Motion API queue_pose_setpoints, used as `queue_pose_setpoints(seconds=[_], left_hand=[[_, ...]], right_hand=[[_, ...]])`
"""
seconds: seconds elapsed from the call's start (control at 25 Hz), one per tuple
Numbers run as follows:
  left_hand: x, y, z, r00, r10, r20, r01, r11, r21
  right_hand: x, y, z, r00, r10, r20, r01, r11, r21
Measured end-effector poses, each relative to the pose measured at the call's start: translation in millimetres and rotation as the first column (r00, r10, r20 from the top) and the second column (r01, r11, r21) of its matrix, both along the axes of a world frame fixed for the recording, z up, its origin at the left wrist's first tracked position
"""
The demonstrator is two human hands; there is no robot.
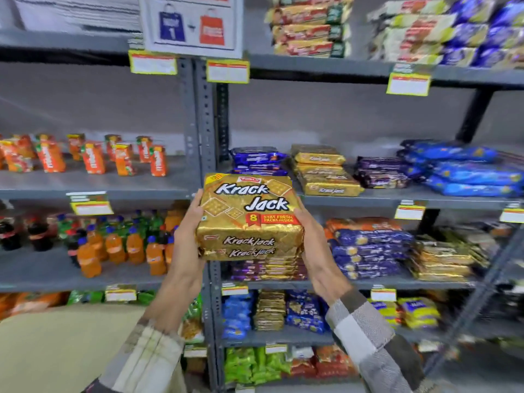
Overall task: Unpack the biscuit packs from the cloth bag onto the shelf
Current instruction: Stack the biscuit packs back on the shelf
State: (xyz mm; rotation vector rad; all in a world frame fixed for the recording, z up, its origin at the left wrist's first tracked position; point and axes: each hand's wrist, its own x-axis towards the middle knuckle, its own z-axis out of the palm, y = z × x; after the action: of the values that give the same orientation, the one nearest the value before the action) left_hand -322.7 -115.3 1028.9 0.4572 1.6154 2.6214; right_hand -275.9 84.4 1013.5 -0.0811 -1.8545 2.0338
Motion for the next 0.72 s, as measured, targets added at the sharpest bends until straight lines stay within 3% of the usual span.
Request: queue_pose_setpoints(seconds=[0.2,0.4,0.72], left_hand=[[-7,98,10,0.995,-0.102,-0.015,0.102,0.995,-0.017],[-21,186,19,0.996,-0.084,0.007,0.084,0.996,-0.009],[-101,271,32,0.988,-0.155,0.0,0.155,0.988,-0.024]], right_hand=[[3,98,11,0.999,-0.045,-0.006,0.045,0.999,0.003],[-14,182,23,0.991,-0.131,0.025,0.132,0.991,-0.003],[-77,256,41,0.977,-0.21,0.027,0.211,0.977,-0.042]])
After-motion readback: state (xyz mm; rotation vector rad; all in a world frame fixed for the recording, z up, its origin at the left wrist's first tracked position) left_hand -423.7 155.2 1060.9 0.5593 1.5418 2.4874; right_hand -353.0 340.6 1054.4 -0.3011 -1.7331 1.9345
